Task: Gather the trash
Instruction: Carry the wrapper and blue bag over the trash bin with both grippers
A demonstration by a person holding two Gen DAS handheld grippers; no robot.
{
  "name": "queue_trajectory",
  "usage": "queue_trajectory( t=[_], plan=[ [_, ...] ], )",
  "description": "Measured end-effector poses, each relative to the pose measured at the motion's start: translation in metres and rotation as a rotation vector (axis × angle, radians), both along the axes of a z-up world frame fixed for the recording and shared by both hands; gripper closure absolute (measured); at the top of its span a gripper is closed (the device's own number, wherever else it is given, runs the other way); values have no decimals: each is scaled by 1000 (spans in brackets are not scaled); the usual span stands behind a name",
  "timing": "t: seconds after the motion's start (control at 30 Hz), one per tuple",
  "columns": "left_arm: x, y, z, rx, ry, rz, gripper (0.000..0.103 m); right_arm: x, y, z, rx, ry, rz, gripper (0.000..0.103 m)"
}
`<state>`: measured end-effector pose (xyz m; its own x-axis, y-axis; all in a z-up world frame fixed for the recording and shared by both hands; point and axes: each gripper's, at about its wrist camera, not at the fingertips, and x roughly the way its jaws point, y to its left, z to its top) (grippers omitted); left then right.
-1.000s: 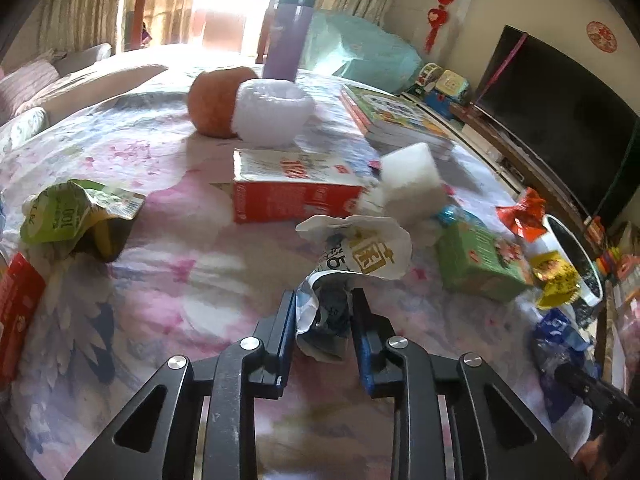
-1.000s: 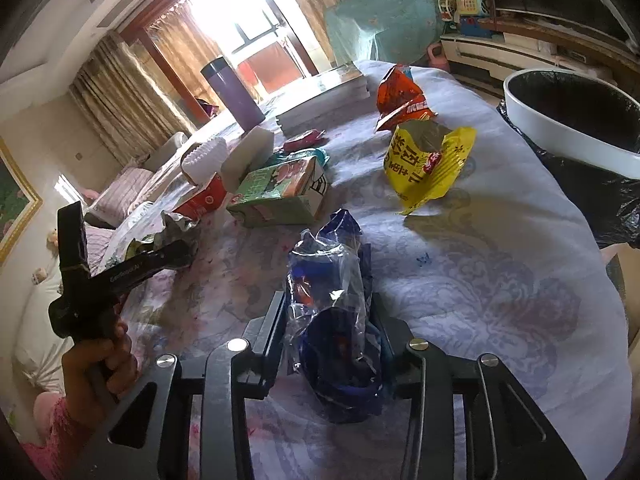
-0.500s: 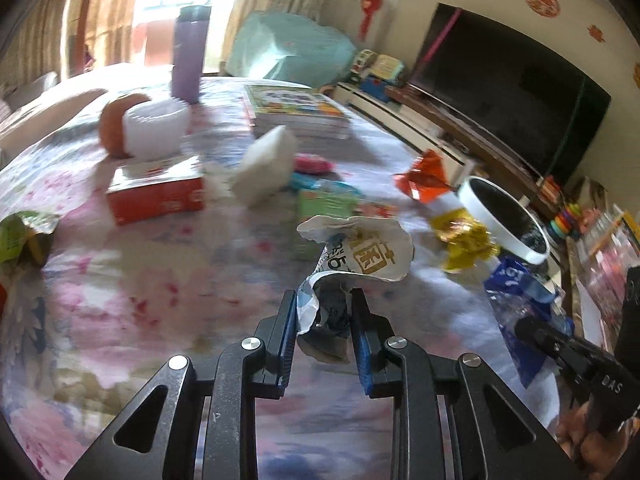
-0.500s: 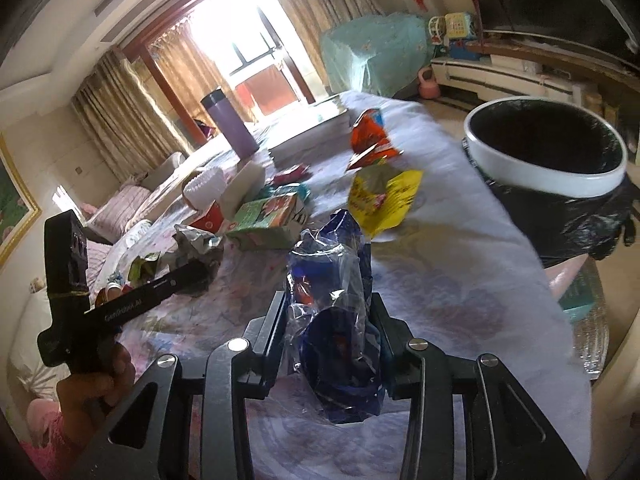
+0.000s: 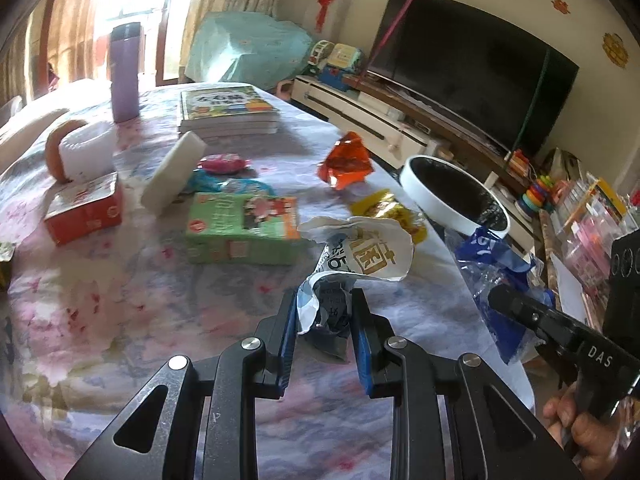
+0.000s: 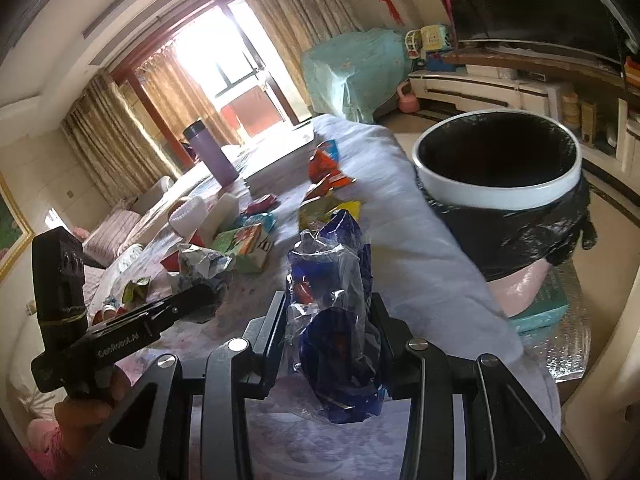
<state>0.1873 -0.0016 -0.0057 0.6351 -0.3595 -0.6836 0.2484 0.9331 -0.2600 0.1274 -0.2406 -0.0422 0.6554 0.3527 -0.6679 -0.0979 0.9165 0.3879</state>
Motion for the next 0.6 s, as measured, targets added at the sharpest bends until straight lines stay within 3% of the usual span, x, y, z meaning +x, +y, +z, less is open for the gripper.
queue_trajectory(
  t=[0.6],
  plan=[
    [16,-66,8,18,-5,-95,79,7,-54,10,-3,-24,-92,64]
  ],
)
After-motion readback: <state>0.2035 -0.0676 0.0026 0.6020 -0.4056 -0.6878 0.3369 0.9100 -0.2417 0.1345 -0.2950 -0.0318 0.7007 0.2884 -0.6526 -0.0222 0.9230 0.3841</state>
